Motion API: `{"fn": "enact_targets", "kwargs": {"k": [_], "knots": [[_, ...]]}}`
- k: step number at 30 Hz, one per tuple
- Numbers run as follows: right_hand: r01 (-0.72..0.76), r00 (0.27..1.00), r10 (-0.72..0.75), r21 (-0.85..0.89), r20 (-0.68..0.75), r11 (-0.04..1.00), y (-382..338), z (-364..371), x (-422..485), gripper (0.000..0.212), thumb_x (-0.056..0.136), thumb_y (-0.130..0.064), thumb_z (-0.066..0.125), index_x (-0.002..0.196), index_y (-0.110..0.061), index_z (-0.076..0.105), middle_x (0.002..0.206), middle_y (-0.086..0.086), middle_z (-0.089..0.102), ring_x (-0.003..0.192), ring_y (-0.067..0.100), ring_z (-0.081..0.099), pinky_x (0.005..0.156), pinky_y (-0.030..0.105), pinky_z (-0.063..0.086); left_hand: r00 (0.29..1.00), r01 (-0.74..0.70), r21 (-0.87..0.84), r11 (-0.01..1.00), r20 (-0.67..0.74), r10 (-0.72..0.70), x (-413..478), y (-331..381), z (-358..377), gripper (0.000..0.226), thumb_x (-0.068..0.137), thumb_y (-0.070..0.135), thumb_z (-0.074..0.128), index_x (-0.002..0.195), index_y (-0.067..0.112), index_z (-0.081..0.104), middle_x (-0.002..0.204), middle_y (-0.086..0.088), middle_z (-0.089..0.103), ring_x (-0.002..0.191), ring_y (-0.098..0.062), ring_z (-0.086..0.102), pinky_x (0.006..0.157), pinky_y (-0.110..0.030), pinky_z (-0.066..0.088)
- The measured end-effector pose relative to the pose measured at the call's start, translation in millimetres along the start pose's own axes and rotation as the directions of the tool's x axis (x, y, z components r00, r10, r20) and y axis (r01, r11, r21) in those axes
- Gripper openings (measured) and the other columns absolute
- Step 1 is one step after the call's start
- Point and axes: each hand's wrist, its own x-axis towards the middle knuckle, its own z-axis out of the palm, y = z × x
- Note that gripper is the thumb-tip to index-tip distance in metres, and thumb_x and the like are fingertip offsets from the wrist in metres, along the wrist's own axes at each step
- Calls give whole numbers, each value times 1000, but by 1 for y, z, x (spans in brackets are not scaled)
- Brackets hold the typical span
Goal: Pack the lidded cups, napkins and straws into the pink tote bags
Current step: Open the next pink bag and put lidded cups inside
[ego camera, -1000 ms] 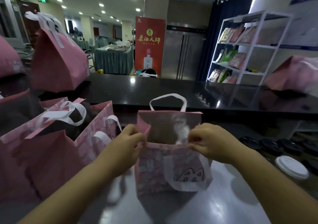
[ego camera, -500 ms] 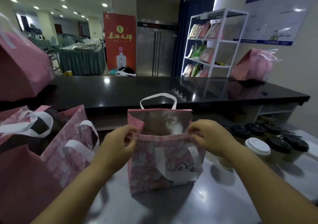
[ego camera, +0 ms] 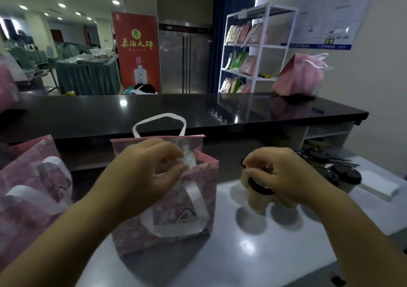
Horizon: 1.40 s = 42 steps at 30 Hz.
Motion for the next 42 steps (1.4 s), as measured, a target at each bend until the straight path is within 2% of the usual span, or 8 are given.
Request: {"fn": "enact_targets", "kwargs": {"k": [6,10,17,23,28,33,36,42], "knots": [[-49,955,101,-187,278,981,92,-6,0,23,83,-47,61,104,-38,59,94,-18,60,84,4,57,76,32,52,996,-46,61,997,82,41,41,51,84,32,82,50,47,98,27,63,91,12,61,77,-4,59,66,-27,54],[-9,918,145,-347,369,938,143,10,12,38,84,-48,60,117,-29,52,105,-9,54,88,13,52,69,29,44,992,-37,154,987,129,17,56,68,145,31,87,48,48,109,29,59,105,10,61,90,-11,58,72,-31,52],[22,859,146,-321,491,947,182,51,36,72,75,-55,67,131,-19,39,125,6,44,111,28,46,85,39,47,936,90,279,956,305,-177,53,68,210,33,90,48,43,117,31,50,114,11,54,101,-12,53,77,-28,47],[-22,818,178,-279,547,960,192,70,43,68,76,-57,64,127,-18,38,121,11,45,99,29,52,74,37,48,885,145,356,923,370,-282,46,63,223,32,90,48,42,117,30,49,117,11,52,101,-14,52,78,-31,47],[-7,871,120,-233,476,972,193,63,35,69,71,-58,63,126,-23,42,118,6,45,104,28,47,81,37,46,894,158,334,929,350,-278,49,67,220,33,90,48,43,117,30,51,117,12,53,100,-12,53,78,-29,46],[21,959,18,-132,282,991,176,28,33,86,71,-64,57,139,-21,29,125,3,36,116,26,34,93,38,39,960,141,258,956,202,-196,59,79,187,29,87,48,50,108,30,60,103,13,58,88,-9,57,72,-26,49],[77,988,-64,-91,141,993,156,2,41,86,69,-63,59,136,-16,33,118,0,32,110,20,30,90,32,38,983,112,233,966,120,-143,67,84,155,23,84,43,58,97,25,65,92,10,61,78,-11,59,66,-32,52],[171,981,-164,57,-104,984,99,-37,73,83,65,-66,61,129,-17,42,109,-2,33,105,15,33,85,25,33,994,106,221,969,1,-109,76,70,83,28,79,44,54,90,22,66,83,13,59,68,-2,58,60,-21,51]]}}
